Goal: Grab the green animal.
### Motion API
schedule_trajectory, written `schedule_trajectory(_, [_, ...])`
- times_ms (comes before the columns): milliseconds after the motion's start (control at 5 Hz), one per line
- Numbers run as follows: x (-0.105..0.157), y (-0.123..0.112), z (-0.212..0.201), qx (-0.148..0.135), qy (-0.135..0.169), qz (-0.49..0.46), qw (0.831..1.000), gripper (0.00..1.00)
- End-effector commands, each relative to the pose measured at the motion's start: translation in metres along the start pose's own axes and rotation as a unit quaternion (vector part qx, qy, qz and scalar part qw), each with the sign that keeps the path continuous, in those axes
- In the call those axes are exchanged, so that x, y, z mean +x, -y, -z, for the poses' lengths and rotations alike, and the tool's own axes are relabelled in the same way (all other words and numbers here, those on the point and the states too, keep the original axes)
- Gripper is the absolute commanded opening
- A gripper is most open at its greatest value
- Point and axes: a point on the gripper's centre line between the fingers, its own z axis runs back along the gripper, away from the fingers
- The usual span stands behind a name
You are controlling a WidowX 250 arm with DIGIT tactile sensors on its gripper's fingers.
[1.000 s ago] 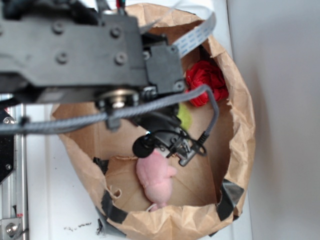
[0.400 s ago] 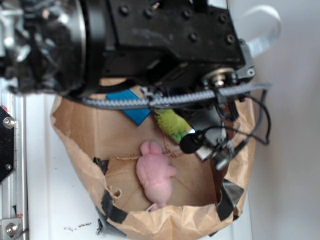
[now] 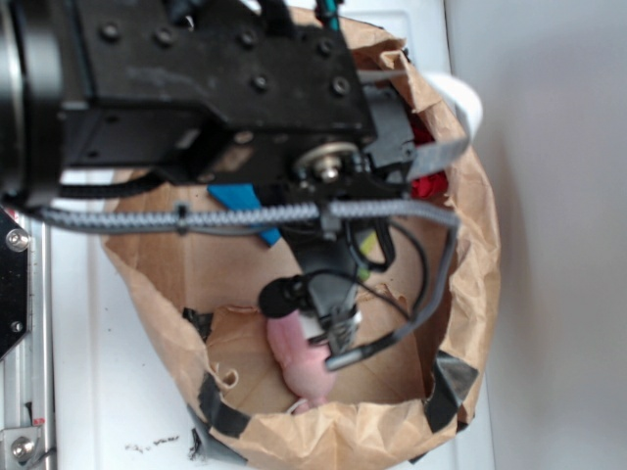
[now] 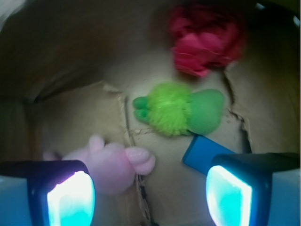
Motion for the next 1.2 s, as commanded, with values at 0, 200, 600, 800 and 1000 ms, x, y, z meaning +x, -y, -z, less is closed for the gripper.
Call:
schedule_trajectory(0, [-0.010, -0.004, -0.022, 0.042, 0.036, 0.042, 0.998, 1.00])
schedule_trajectory(200, [-0.010, -0.004, -0.022, 0.042, 0.036, 0.042, 0.998, 1.00])
schedule_trajectory(600, [0.009, -0.002, -0.017, 0.027, -0.003, 0.290, 0.957, 1.00])
schedule_trajectory(800, [0.009, -0.002, -0.017, 0.027, -0.003, 0.290, 0.957, 1.00])
schedule_trajectory(1000, [0.009, -0.002, -0.017, 0.027, -0.003, 0.290, 0.957, 1.00])
